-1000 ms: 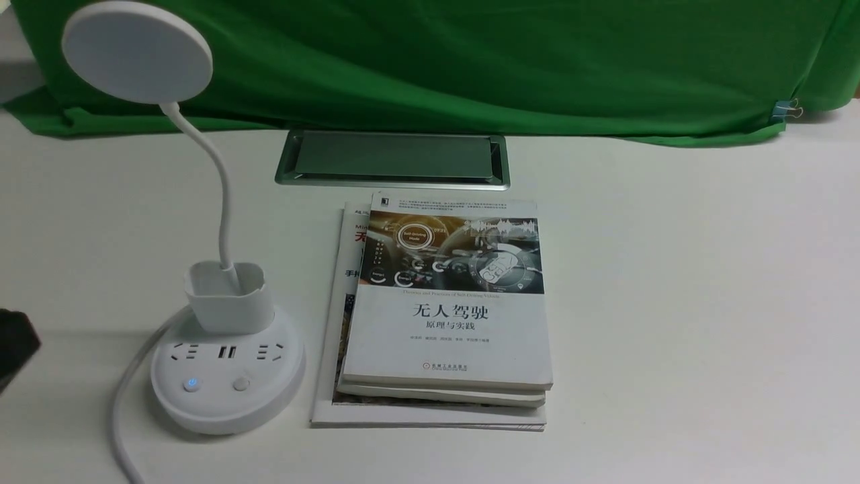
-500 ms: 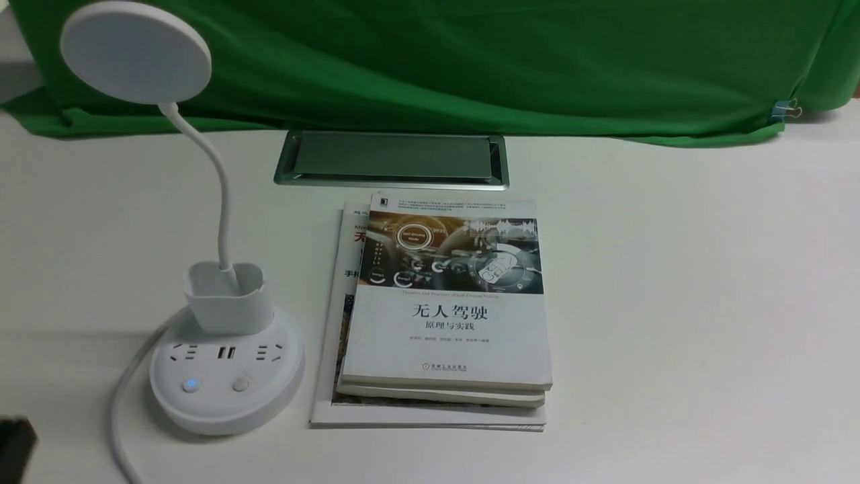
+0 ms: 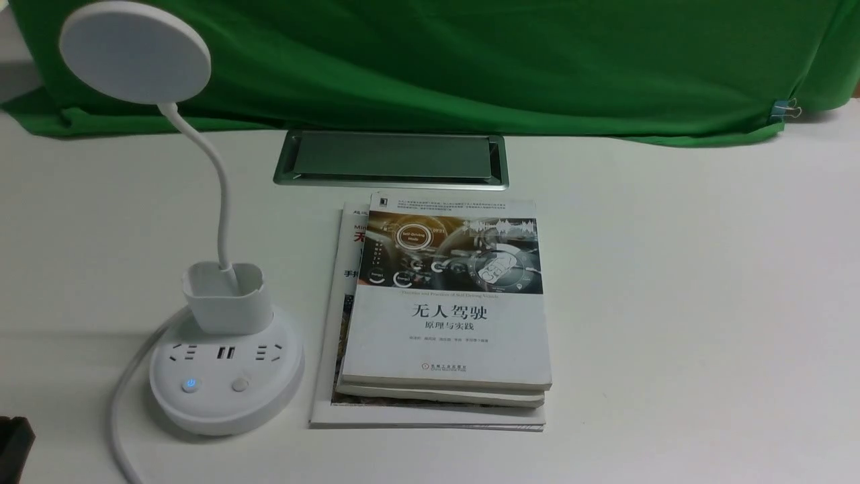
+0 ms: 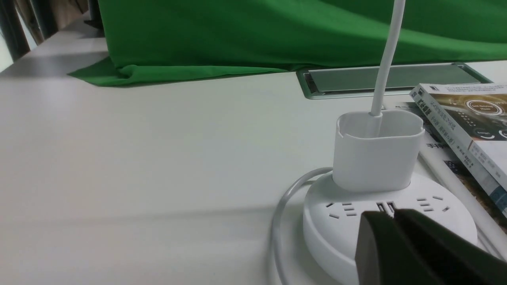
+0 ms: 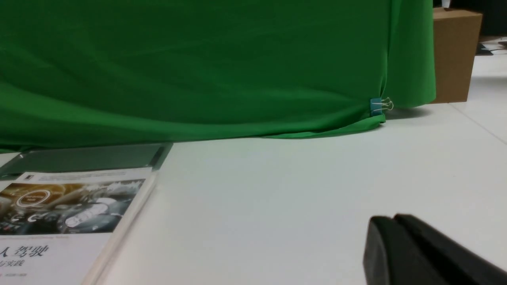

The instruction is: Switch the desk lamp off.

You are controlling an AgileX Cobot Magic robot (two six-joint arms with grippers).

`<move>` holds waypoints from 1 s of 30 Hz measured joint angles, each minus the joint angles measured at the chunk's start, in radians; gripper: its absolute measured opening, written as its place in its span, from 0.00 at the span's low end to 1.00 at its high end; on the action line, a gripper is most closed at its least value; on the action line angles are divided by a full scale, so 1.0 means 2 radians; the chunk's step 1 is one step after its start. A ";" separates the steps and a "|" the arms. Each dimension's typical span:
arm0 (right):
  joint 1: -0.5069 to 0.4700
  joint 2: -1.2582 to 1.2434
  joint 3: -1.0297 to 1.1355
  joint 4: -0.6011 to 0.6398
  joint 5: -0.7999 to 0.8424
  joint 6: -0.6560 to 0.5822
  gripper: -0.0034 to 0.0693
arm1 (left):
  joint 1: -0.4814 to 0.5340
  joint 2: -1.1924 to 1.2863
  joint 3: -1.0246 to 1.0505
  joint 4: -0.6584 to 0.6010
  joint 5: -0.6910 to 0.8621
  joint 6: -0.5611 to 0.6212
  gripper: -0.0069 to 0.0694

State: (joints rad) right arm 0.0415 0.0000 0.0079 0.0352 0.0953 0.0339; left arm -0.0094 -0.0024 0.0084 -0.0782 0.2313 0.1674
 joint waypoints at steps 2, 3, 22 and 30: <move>0.000 0.000 0.000 0.000 0.000 0.000 0.10 | 0.000 0.000 0.000 0.000 0.000 0.000 0.12; 0.000 0.000 0.000 0.000 0.000 0.000 0.10 | 0.000 0.000 0.000 0.000 0.000 0.000 0.12; 0.000 0.000 0.000 0.000 0.000 0.000 0.10 | 0.000 0.000 0.000 0.006 0.000 0.000 0.12; 0.000 0.000 0.000 0.000 0.000 0.000 0.10 | 0.000 0.000 0.000 0.006 0.000 0.000 0.12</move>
State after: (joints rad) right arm 0.0415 0.0000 0.0079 0.0352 0.0953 0.0339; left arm -0.0094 -0.0024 0.0084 -0.0665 0.2313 0.1674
